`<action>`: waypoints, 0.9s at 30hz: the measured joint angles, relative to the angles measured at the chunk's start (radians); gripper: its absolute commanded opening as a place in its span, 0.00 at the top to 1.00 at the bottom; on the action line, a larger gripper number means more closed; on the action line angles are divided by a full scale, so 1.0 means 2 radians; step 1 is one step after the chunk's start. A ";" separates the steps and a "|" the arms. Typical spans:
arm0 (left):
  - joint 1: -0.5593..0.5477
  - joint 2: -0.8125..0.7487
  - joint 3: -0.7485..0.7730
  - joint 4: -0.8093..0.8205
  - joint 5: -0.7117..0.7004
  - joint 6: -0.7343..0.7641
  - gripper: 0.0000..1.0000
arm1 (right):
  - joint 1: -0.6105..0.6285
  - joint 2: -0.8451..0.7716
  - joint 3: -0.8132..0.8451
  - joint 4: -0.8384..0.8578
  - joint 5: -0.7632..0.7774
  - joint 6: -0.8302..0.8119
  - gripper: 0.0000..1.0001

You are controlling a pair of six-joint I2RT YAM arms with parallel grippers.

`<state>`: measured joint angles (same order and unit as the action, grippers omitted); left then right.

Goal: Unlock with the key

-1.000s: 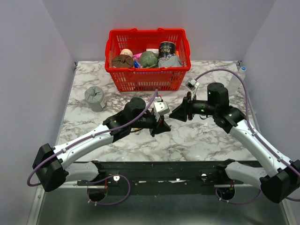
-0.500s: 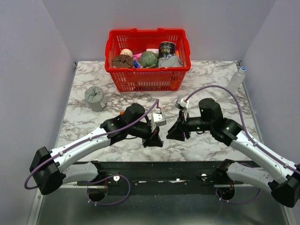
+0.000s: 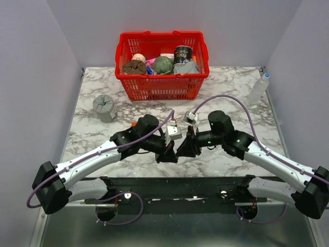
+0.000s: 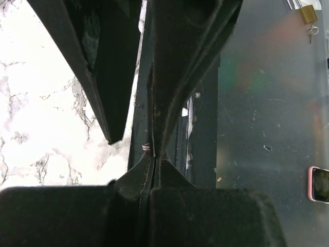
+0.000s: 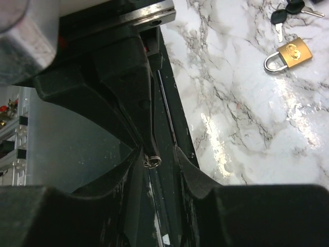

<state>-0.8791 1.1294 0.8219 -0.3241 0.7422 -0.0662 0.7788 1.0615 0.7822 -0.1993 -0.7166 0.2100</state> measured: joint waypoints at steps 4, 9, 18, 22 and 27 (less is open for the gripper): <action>0.000 -0.002 0.000 0.000 0.000 0.000 1.00 | 0.004 0.001 0.000 0.010 -0.004 0.006 0.67; 0.000 -0.005 0.000 0.000 0.000 0.002 1.00 | 0.007 0.001 -0.004 0.015 -0.005 0.010 0.68; 0.000 -0.006 -0.002 -0.003 0.000 0.003 1.00 | 0.007 0.003 -0.009 0.016 -0.005 0.012 0.69; 0.000 -0.006 -0.002 -0.003 0.000 0.004 1.00 | 0.007 0.003 -0.009 0.016 -0.005 0.012 0.63; 0.000 -0.006 -0.002 -0.003 0.000 0.005 1.00 | 0.007 0.003 -0.012 0.016 -0.006 0.010 0.62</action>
<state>-0.8791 1.1179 0.8185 -0.3309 0.7414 -0.0559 0.7929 1.0668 0.7589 -0.1673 -0.7280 0.2298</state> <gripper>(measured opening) 0.010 0.376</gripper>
